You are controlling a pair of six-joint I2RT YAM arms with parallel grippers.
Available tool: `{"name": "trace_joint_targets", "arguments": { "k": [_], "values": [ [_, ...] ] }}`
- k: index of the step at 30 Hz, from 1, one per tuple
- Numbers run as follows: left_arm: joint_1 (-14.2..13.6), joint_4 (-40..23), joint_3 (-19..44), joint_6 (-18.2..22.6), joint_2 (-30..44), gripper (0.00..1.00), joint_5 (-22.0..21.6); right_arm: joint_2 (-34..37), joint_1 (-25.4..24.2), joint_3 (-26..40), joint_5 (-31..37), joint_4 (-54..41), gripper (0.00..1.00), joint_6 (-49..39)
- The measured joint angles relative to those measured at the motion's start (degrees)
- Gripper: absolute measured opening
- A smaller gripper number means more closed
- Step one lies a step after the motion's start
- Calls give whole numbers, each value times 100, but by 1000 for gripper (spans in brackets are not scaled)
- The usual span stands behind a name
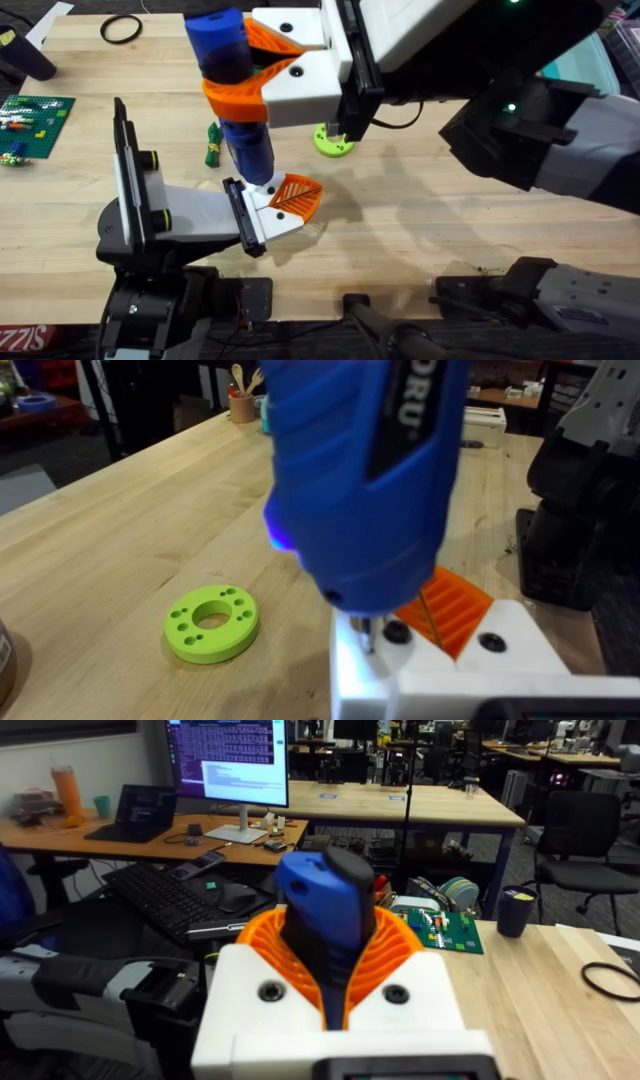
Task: Pick up the gripper from the table and insert it into the empty holder that is missing its gripper. Then pick up a screw, insert it into the mounting hole, and use the screwdriver to tighten it. Finally, clean up the table by picking up the vegetable and placing it into the bucket.
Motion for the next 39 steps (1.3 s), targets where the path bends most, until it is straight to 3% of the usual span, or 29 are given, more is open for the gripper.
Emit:
{"name": "trace_joint_targets", "arguments": {
  "k": [14, 20, 24, 34, 39],
  "values": [
    [0, 7, 0, -19, 7, 12, 6, 61, 0, -45, -26, 545, 56, 348],
    [0, 7, 0, -19, 7, 12, 6, 59, -50, -48, -45, 748, 54, 124],
    [0, 7, 0, -19, 7, 12, 6, 58, -333, -47, -202, 676, 54, -150],
    [0, 7, 0, -19, 7, 12, 6, 58, -1711, 175, -462, -1335, 54, -1678],
    [0, 7, 0, -19, 7, 12, 6, 61, -2355, 200, 23, -2920, 54, -2630]
  ]
}}
